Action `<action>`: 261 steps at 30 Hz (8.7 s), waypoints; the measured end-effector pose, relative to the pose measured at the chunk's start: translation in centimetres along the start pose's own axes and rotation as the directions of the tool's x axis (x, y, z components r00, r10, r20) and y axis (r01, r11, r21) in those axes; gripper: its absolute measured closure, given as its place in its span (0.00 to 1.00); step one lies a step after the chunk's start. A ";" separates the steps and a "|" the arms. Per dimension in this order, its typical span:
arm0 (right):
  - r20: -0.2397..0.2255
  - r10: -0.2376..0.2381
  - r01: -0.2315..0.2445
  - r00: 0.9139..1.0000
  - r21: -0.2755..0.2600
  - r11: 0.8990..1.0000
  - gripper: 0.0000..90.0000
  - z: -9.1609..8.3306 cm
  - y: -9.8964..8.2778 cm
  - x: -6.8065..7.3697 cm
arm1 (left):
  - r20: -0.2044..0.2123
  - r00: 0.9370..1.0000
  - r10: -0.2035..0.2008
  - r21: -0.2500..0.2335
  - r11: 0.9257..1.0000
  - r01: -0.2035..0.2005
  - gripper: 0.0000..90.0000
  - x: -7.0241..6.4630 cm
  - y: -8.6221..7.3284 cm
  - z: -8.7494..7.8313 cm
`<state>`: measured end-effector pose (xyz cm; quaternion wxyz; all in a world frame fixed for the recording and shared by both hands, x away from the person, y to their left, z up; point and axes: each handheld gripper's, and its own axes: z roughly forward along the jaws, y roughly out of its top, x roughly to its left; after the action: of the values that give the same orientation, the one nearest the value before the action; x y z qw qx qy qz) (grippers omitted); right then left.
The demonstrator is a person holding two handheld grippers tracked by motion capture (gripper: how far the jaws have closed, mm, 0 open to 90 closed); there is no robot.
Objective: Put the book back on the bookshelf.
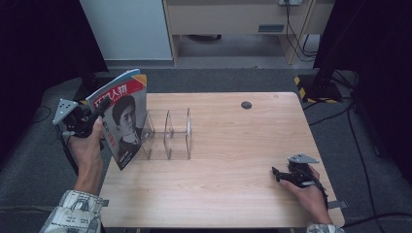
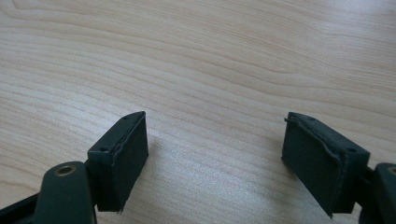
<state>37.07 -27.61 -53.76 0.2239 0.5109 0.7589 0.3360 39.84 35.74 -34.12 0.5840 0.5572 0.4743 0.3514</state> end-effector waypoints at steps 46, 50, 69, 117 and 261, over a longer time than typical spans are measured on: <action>-0.007 -0.003 0.003 1.000 0.000 1.000 0.25 -0.1 -0.1 0.1 | 0.041 0.998 -0.040 -0.068 0.997 0.043 0.95 0.9 -3.4 -1.1; -0.009 -0.003 0.003 1.000 0.002 1.000 0.25 -0.1 -0.1 0.1 | 0.044 0.998 -0.046 -0.076 0.996 0.049 0.95 1.0 -3.6 -1.2; -0.011 -0.003 0.003 1.000 0.002 1.000 0.25 -0.1 -0.1 0.2 | 0.027 0.997 -0.070 -0.078 0.994 0.072 0.92 1.2 -4.5 -1.9; -0.015 -0.010 0.010 1.000 -0.001 1.000 0.24 -0.1 -0.1 0.2 | -0.022 0.997 -0.074 -0.004 0.997 0.074 0.83 1.4 -5.5 -1.8; -0.028 -0.019 0.019 0.999 0.013 1.000 0.19 -0.1 -0.1 0.5 | 0.087 0.990 0.107 0.238 0.963 -0.125 0.08 -4.1 -12.0 -9.6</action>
<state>36.75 -27.22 -53.76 0.2129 0.5005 0.7690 0.3358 28.06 33.31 -44.56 0.5069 0.6636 0.4587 0.3038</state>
